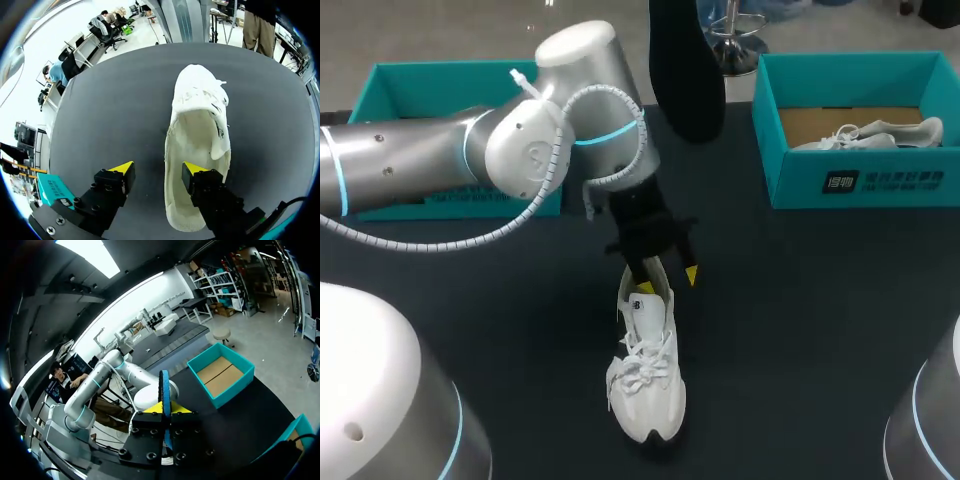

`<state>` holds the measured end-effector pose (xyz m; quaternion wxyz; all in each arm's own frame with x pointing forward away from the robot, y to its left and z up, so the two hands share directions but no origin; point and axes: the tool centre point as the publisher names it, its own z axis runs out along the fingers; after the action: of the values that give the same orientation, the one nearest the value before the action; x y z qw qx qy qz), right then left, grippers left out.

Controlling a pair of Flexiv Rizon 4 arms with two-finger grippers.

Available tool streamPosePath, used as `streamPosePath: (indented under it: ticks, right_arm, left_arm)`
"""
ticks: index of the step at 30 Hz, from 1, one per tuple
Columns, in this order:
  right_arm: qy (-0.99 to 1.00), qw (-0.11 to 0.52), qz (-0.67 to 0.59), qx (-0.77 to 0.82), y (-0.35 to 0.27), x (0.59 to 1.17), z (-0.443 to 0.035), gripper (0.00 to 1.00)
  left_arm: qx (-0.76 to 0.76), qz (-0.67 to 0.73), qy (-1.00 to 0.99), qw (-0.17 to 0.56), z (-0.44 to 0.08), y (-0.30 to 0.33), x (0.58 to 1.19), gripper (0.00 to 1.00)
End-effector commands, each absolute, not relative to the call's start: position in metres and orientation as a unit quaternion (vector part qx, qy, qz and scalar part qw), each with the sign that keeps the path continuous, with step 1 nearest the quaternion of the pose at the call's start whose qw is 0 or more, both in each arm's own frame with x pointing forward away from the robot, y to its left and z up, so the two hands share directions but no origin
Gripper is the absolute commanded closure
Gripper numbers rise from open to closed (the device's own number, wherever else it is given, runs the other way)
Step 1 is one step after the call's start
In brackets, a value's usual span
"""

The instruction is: Take the shoe out of the shoebox, open the shoe tongue, remove and reinsert the insole, then place the shoe into the shoebox

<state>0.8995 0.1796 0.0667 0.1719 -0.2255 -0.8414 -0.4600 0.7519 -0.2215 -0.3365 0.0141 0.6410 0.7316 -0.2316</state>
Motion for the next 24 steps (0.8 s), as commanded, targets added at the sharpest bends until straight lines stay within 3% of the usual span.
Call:
streamPosePath:
  ticks: [1,11,24]
  right_arm:
    - [-0.842,0.171,-0.459,-0.226,0.180,0.900,0.067,1.00]
    - [-0.842,0.171,-0.459,-0.226,0.180,0.900,0.067,1.00]
    - [-0.842,0.171,-0.459,-0.226,0.180,0.900,0.067,1.00]
  left_arm:
    - [0.548,-0.360,0.738,0.159,-0.308,-0.189,0.748,0.00]
    - [0.371,-0.512,0.706,0.319,-0.256,-0.127,0.755,0.00]
    - [0.300,-0.586,0.659,0.363,-0.235,-0.091,0.757,0.00]
